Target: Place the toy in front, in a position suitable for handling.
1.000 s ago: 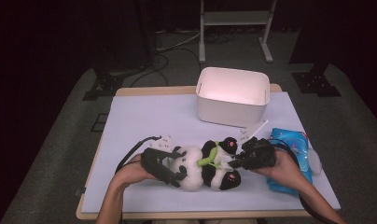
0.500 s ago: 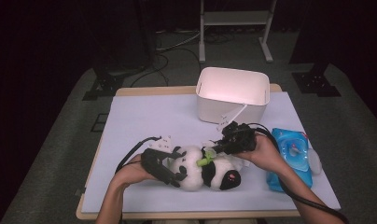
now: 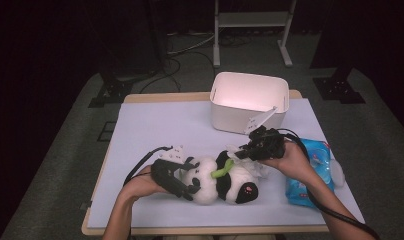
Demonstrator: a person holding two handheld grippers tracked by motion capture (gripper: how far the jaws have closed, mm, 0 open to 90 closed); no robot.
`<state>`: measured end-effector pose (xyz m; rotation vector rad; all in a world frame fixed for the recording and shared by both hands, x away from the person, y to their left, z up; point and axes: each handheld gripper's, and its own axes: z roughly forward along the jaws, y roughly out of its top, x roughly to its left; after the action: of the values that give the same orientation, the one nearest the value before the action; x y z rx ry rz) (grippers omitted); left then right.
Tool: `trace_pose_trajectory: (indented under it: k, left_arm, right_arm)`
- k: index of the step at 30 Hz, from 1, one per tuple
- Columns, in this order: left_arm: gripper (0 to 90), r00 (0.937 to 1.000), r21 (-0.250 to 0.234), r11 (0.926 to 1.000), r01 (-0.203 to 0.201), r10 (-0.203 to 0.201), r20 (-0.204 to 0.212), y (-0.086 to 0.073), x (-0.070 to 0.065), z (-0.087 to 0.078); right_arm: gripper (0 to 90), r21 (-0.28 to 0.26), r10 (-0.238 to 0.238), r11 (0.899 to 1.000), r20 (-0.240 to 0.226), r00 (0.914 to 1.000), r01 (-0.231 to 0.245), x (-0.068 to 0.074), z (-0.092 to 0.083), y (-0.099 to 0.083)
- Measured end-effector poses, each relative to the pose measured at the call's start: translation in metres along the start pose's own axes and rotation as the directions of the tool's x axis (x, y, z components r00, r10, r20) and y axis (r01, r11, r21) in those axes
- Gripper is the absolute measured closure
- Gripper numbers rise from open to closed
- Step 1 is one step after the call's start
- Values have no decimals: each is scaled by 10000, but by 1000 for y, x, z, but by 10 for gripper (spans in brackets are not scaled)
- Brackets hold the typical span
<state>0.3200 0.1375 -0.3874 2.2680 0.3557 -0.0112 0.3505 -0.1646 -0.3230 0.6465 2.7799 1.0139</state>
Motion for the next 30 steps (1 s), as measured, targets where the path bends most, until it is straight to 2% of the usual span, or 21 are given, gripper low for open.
trace_pose_trajectory:
  k: [1, 7, 10, 17, 23, 26, 30]
  left_arm:
    - [197, 10000, 23, 10000, -27, 27, -7, 0, 0, 0]
    - [197, 10000, 20, 10000, -21, 21, 11, 0, 0, 0]
    - [197, 10000, -8, 10000, -6, 6, 29, 0, 0, 0]
    - [197, 10000, 56, 10000, -31, 31, -4, 0, 0, 0]
    - [197, 10000, 33, 10000, -53, 53, 26, 0, 0, 0]
    - [197, 10000, 81, 9999, -94, 94, 23, 0, -1, 0]
    - [197, 9999, 83, 9999, -103, 103, 39, 0, -1, 0]
  right_arm:
    - [784, -103, 171, 9998, 69, 9998, -171, -1, -4, -3]
    - [784, -155, 290, 9995, 206, 9994, -287, -4, -14, -13]
    - [785, -234, 423, 9988, 120, 9990, -420, -3, -13, -15]
    - [785, 41, -77, 10000, -227, 9997, 78, 3, 5, 2]
    - [784, 237, -223, 9994, -618, 9978, 238, 5, 26, 21]
    - [785, 338, -341, 9988, -619, 9975, 362, 8, 29, 25]
    - [785, 314, -250, 9991, -579, 9980, 268, 6, 27, 21]
